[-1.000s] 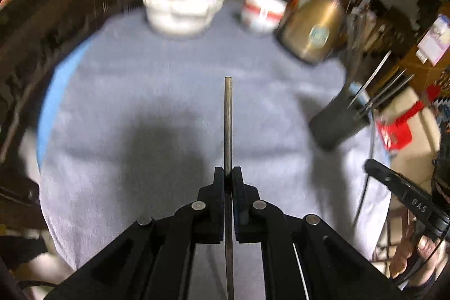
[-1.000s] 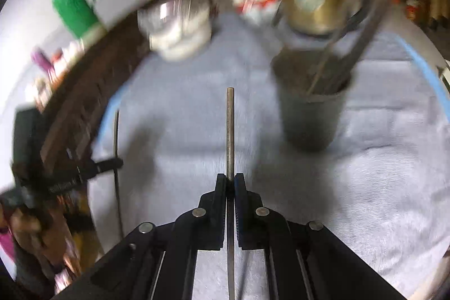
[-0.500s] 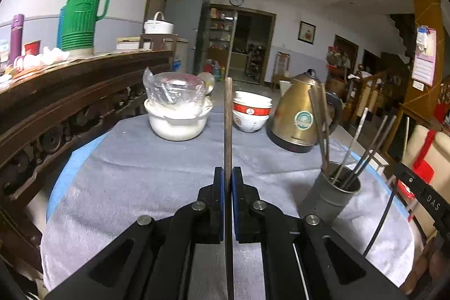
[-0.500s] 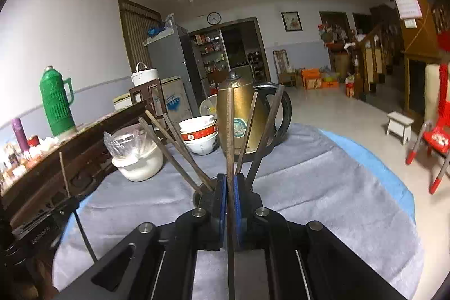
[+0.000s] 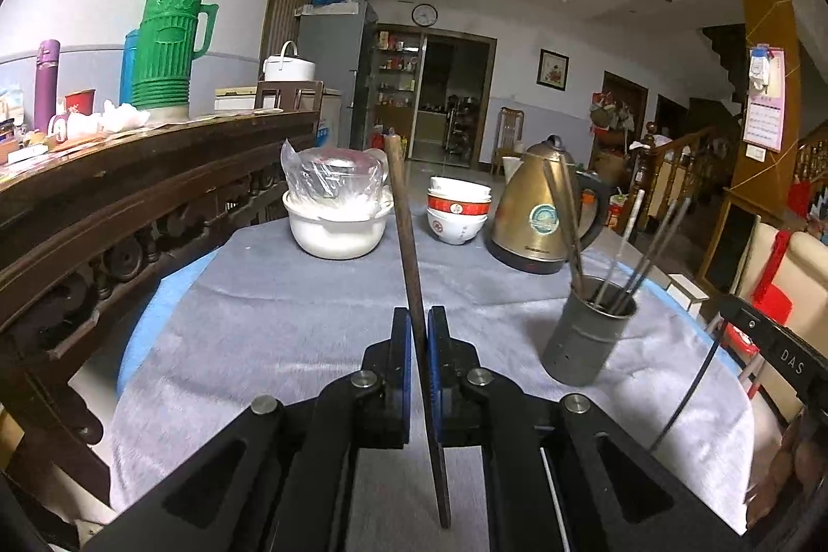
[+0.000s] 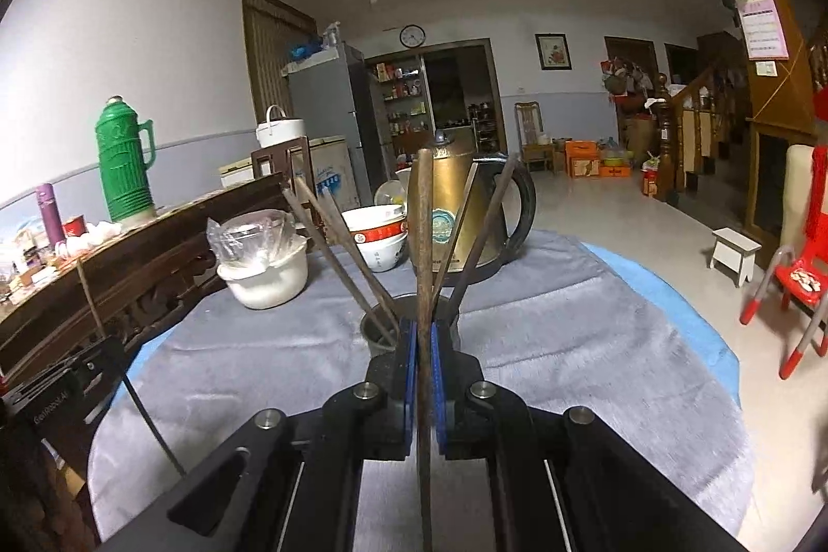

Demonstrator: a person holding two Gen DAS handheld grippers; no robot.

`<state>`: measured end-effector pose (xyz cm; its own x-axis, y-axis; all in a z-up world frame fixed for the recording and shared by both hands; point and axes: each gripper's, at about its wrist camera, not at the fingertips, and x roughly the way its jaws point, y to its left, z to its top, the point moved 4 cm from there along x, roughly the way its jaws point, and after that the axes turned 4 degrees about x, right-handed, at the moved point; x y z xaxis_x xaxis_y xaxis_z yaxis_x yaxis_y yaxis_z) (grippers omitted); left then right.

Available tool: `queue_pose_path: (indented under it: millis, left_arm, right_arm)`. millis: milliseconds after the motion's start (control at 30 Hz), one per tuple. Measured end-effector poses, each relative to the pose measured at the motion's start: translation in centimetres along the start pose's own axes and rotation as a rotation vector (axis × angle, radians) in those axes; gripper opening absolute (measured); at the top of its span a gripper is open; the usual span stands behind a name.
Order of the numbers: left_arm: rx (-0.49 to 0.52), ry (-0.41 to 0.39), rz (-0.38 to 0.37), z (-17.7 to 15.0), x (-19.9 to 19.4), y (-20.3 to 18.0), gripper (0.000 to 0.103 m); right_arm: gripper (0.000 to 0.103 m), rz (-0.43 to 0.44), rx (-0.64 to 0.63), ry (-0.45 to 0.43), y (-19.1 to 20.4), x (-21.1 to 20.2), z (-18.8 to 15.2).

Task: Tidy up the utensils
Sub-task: 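Carry both chopsticks over the grey cup and lower them in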

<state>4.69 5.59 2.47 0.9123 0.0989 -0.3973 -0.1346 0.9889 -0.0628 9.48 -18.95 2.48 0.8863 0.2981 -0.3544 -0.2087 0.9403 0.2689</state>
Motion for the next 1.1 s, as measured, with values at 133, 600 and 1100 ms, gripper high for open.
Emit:
queue_pose_path:
  millis: [133,600,1100]
  left_arm:
    - [-0.016,0.004,-0.019,-0.3,-1.3,0.0,0.006]
    - [-0.079,-0.018,-0.084,1.8,-2.8,-0.1,0.005]
    - [-0.213,-0.122,-0.265,10.2,-1.5,-2.7,0.005]
  right_arm:
    - [0.006,0.005,0.025,0.012,-0.5,-2.0,-0.4]
    - [0.006,0.031,0.073,-0.019,-0.8,-3.9,0.9]
    - [0.006,0.086,0.096,-0.185,-0.7,-6.0,8.4]
